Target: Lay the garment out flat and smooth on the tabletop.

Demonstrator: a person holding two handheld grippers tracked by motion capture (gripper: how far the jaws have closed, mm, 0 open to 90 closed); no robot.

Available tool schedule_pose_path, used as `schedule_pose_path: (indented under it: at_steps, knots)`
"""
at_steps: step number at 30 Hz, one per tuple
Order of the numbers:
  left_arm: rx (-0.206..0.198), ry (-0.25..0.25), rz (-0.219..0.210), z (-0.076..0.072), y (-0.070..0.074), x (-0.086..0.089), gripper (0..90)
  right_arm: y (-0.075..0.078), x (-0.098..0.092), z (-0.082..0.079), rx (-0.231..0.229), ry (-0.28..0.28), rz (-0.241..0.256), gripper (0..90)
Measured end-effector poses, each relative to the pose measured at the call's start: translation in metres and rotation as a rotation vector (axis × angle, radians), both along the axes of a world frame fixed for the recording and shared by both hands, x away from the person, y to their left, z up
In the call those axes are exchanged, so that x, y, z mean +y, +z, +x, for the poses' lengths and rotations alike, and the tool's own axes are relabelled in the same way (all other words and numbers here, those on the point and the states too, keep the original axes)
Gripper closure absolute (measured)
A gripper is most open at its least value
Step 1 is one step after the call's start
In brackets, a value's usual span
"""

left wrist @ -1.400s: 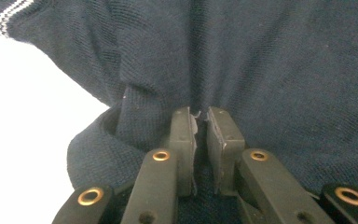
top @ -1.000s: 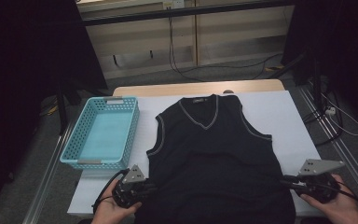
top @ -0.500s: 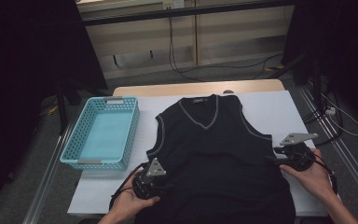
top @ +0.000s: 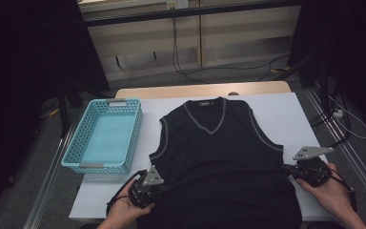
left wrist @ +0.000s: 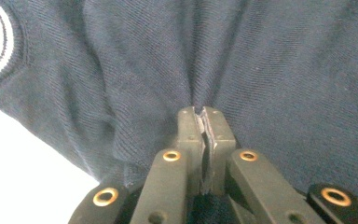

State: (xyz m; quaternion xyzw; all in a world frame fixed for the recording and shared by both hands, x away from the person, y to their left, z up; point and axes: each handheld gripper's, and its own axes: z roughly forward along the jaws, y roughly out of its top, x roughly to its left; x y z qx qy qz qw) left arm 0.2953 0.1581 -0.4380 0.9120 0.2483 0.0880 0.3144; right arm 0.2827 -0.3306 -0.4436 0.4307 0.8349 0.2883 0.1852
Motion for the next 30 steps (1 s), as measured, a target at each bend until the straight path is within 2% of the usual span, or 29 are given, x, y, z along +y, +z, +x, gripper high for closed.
schedule_pose_path:
  at_steps: [1,3,4,7,9,11,13,15,17,19,20,22,23,24,25,28,30]
  knots:
    - [0.01,-0.005,-0.008,-0.002,0.001,0.001,87.5,0.0,-0.001,-0.003,-0.002,-0.001,-0.001,88.9]
    - [0.006,-0.015,-0.002,-0.006,0.004,0.005,87.6,0.002,-0.004,-0.009,-0.001,-0.004,0.005,88.9]
    - [0.005,-0.014,-0.019,-0.009,0.004,0.007,87.6,0.003,-0.004,-0.012,0.002,-0.007,0.008,88.9]
    - [0.005,-0.014,-0.026,-0.013,0.006,0.013,87.5,0.005,-0.003,-0.018,0.02,0.019,0.008,88.6]
    - [0.018,-0.003,-0.044,-0.012,0.006,0.012,86.7,0.005,0.0,-0.02,0.008,0.024,-0.001,86.5]
    - [0.019,-0.013,-0.045,-0.009,0.006,0.011,82.8,0.006,0.003,-0.02,-0.012,0.032,-0.002,78.1]
    - [0.037,-0.024,-0.066,-0.008,0.006,0.009,73.5,0.009,0.005,-0.017,-0.032,0.031,0.001,68.9]
    - [0.032,-0.02,-0.077,-0.007,0.007,0.004,63.7,0.014,0.01,-0.015,-0.045,0.038,0.01,65.0]
    - [0.006,-0.026,-0.066,-0.008,0.009,-0.001,57.9,0.019,0.017,-0.013,-0.052,0.075,0.021,62.1]
    - [-0.005,-0.028,-0.078,-0.008,0.011,-0.007,50.6,0.023,0.029,-0.011,-0.063,0.121,0.031,60.5]
    - [-0.019,-0.041,-0.074,-0.008,0.012,-0.009,49.5,0.025,0.035,-0.011,-0.071,0.15,0.036,59.9]
    - [-0.051,-0.069,-0.077,-0.011,0.012,-0.014,53.9,0.027,0.048,-0.01,-0.073,0.2,0.056,59.5]
    - [-0.061,-0.074,-0.063,-0.011,0.011,-0.015,49.8,0.027,0.054,-0.01,-0.063,0.22,0.067,59.5]
    - [-0.058,-0.083,-0.046,-0.011,0.01,-0.016,44.3,0.025,0.059,-0.009,-0.047,0.243,0.069,59.0]
    - [-0.05,-0.068,-0.055,-0.012,0.008,-0.017,40.7,0.023,0.065,-0.008,-0.033,0.265,0.065,57.6]
    - [-0.048,-0.062,-0.047,-0.01,0.002,-0.016,34.1,0.016,0.081,-0.006,0.006,0.312,0.058,54.6]
    - [-0.033,-0.048,-0.064,-0.008,0.001,-0.015,31.4,0.013,0.092,-0.003,0.028,0.337,0.073,51.0]
